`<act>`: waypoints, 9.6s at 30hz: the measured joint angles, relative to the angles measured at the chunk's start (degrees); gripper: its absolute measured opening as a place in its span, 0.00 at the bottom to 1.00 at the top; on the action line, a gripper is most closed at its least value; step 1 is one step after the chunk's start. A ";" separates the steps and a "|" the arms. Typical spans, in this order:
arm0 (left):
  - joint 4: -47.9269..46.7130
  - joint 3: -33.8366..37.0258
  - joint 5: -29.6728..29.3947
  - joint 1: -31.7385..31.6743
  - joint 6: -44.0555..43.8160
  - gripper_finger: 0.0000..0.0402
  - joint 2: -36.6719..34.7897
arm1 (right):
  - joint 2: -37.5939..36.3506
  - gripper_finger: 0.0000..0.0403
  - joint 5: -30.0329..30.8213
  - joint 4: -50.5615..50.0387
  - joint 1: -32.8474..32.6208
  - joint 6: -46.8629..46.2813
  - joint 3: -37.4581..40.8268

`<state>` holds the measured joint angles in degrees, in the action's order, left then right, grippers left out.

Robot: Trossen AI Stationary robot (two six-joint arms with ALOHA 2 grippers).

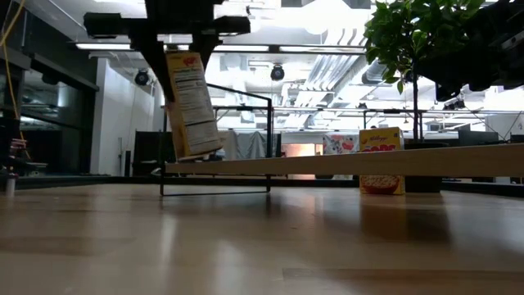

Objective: Stack cereal on shelf
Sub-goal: Put the left yellow cereal box on the shelf, then put the yellow cereal box aligned with the other yellow cereal box on the shelf

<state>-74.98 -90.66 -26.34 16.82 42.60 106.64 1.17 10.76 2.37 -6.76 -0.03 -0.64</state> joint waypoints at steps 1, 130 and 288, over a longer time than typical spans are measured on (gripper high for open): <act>0.48 -0.01 -0.63 0.18 1.02 0.37 -0.01 | 0.00 0.00 -0.02 0.00 0.02 0.00 0.00; -1.45 -9.42 -7.79 1.23 -39.10 0.86 -17.55 | -0.02 0.00 -0.02 0.00 0.00 0.00 0.00; 92.61 73.08 26.93 -18.28 -31.23 0.86 -81.21 | 100.54 0.36 11.30 -49.47 -1.12 -41.56 -85.86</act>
<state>17.63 -17.58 0.59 -1.45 11.37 25.43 101.70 22.06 -47.10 -7.89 -41.59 -86.50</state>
